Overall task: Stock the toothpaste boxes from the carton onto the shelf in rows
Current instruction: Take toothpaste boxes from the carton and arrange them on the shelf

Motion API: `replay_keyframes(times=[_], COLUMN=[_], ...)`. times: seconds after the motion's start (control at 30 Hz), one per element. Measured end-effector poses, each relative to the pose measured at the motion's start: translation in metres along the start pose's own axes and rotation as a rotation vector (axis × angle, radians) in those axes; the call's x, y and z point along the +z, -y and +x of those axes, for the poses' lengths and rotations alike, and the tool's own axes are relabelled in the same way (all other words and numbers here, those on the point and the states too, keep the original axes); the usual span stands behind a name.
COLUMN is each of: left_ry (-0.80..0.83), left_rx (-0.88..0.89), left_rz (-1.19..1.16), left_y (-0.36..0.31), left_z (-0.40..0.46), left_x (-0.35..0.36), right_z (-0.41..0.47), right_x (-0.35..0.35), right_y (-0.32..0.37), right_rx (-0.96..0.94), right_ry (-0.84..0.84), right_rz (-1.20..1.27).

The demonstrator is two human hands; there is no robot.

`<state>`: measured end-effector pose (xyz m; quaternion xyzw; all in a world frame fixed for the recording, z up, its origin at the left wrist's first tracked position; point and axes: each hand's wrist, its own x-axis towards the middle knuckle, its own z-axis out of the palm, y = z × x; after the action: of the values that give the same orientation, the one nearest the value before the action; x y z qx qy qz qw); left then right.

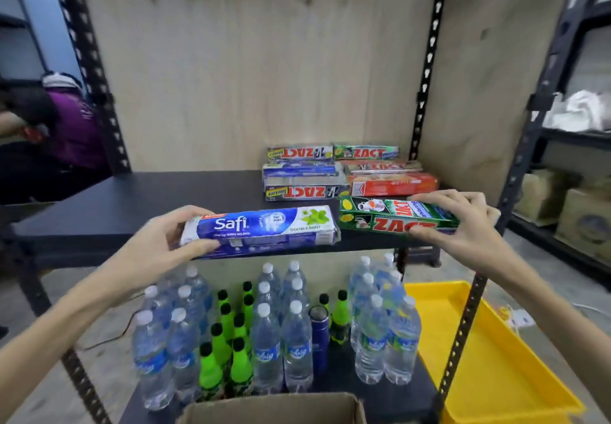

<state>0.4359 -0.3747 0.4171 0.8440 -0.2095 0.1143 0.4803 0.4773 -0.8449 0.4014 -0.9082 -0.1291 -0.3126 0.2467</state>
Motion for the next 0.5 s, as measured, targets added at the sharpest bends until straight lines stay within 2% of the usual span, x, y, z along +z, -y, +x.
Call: replay_keyframes(times=[0.1,0.3,0.4,0.5], left_ry=[-0.020,0.051,0.068,-0.020], left_rx=[-0.004,-0.086,-0.053,-0.003], left_rz=[0.012,0.143,0.297,0.401], left_y=[-0.004,0.024,0.037,0.045], left_z=[0.039,0.109,0.129,0.141], left_x=[0.002,0.017,0.020,0.028], right_z=[0.031,0.070,0.079,0.085], right_x=[-0.003,0.016,0.026,0.034], right_y=[-0.020,-0.050,-0.059,-0.066], right_rx=[0.050,0.112,0.120,0.108], right_ry=[0.077,0.239,0.239,0.173], right_rz=[-0.024,-0.101,-0.133,-0.171])
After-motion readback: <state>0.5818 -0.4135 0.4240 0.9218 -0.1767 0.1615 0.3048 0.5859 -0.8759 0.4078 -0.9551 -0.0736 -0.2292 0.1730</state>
